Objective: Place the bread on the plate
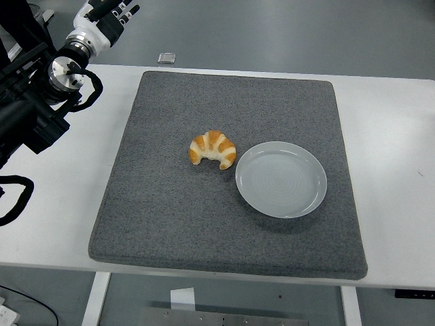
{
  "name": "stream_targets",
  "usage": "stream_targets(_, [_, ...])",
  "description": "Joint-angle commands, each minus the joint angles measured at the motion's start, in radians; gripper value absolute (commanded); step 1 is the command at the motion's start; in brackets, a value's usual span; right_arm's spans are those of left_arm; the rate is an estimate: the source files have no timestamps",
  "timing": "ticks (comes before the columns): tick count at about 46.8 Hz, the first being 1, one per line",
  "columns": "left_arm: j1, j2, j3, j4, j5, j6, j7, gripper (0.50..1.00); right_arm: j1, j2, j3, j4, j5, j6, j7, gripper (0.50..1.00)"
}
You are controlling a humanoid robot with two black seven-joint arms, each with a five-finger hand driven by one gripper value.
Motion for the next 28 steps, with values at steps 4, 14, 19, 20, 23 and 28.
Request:
stream_targets(4, [0.0, 0.002, 0.002, -0.001, 0.002, 0.003, -0.006, 0.999, 0.0, 0.0, 0.0, 0.0, 0.0, 0.0, 0.0, 0.932])
stream_targets(14, [-0.015, 0.028, 0.002, 0.008, 0.0, 0.0, -0.003, 0.999, 0.0, 0.0, 0.0, -0.001, 0.0, 0.0, 0.0, 0.932])
stream_targets(19, [-0.02, 0.038, 0.012, 0.008, 0.0, -0.003, -0.002, 0.999, 0.0, 0.0, 0.0, 0.0, 0.0, 0.0, 0.0, 0.932])
stream_targets(20, [-0.023, 0.043, 0.021, 0.007, 0.0, -0.005, -0.003, 0.999, 0.0, 0.0, 0.0, 0.0, 0.0, 0.0, 0.0, 0.932])
stream_targets(23, [-0.034, 0.061, 0.069, 0.003, 0.0, -0.028, -0.003, 0.999, 0.0, 0.0, 0.0, 0.0, 0.0, 0.0, 0.0, 0.932])
stream_targets(28, [-0.069, 0.084, 0.156, -0.001, 0.0, -0.059, -0.002, 0.999, 0.0, 0.0, 0.0, 0.0, 0.0, 0.0, 0.0, 0.932])
